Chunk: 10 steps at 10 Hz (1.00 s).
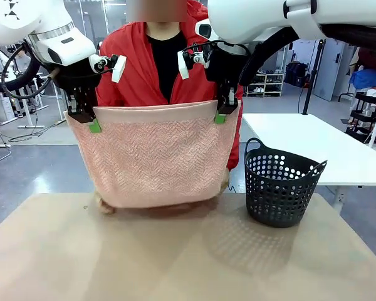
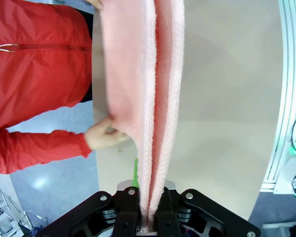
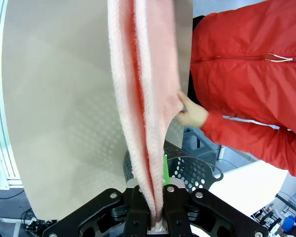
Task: Fold the towel.
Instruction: Release the end of the 100 cm Hotel Towel you were holding.
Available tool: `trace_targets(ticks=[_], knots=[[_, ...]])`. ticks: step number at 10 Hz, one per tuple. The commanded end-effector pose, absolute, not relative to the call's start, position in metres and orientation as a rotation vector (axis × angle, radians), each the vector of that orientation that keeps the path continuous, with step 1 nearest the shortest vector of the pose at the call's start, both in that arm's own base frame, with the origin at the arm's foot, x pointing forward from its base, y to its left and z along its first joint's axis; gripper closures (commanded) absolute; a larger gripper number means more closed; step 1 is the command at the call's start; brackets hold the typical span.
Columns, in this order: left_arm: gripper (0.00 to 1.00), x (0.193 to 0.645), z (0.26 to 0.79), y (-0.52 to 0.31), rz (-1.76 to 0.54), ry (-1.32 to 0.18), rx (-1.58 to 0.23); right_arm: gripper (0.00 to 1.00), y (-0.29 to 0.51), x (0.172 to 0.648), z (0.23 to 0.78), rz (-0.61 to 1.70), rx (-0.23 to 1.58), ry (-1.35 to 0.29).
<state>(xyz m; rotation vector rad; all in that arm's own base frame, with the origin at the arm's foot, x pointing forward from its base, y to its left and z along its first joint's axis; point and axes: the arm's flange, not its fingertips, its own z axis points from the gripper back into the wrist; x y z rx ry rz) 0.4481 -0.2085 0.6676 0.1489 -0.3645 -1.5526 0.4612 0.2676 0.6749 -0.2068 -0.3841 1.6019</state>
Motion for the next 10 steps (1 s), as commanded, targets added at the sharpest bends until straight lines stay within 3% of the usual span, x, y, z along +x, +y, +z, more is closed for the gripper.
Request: trace_targets(ticks=[1, 10], knots=[[0.99, 0.4487, 0.6680, -0.2068, -1.550, -0.365, 0.148, 1.00, 0.2655, 0.4617, 0.6760, 1.602, -0.208, -0.386], [0.99, 0.4487, 0.6680, -0.2068, -1.550, -0.365, 0.148, 1.00, 0.2655, 0.4617, 0.6760, 1.602, -0.208, -0.386]])
